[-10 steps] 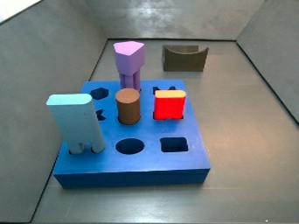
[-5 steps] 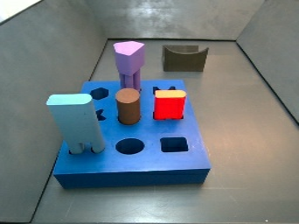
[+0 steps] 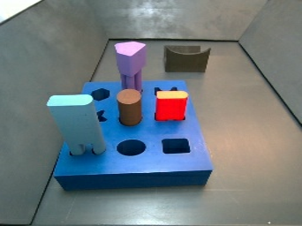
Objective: Pick up the oval object. Move up. Move to above the board. Insert the oval object.
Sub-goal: Move to above the board, then insert the oval object.
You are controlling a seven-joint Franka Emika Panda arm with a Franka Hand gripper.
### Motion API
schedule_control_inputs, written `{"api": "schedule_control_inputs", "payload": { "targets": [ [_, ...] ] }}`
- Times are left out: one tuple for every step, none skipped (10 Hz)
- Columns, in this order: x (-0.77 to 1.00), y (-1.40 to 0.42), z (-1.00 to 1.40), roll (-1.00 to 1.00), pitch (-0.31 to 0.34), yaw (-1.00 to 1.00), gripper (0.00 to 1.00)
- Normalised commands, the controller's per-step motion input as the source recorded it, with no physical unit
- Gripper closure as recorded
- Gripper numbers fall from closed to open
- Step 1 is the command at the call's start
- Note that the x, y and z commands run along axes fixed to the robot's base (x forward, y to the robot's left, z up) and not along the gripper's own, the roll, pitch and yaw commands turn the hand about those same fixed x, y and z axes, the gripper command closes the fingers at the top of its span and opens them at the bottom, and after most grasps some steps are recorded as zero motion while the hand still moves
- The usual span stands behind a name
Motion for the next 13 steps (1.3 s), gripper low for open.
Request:
{"api": "schedule_control_inputs", "payload": {
  "targets": [
    [0.38, -1.0, 0.14, -0.02, 0.135, 0.0, 1.0],
    [0.39, -1.0, 0.14, -0.01, 0.133, 0.01, 1.0],
    [0.4, -1.0, 0.15, -0.01, 0.124, 0.01, 1.0],
    [0.4, -1.0, 0.14, 0.0, 0.119, 0.01, 1.0],
    [0.41, -1.0, 0.15, -0.02, 0.121, 0.01, 1.0],
    [0.42, -1.0, 0.15, 0.01, 0.125, 0.01, 1.0],
    [0.43, -1.0, 0.15, 0.0, 0.127, 0.01, 1.0],
    [0.45, -1.0, 0.16, 0.0, 0.137, 0.01, 1.0],
    [0.47, -1.0, 0.17, 0.01, 0.143, 0.01, 1.0],
    [0.46, -0.94, 0.16, 0.01, 0.142, 0.01, 1.0],
    [0.3, -0.55, 0.1, 0.02, 0.138, 0.01, 1.0],
    [0.2, -0.33, 0.07, 0.03, 0.115, 0.01, 1.0],
    [-0.03, 0.0, 0.0, 0.0, 0.0, 0.0, 1.0]
  ]
}}
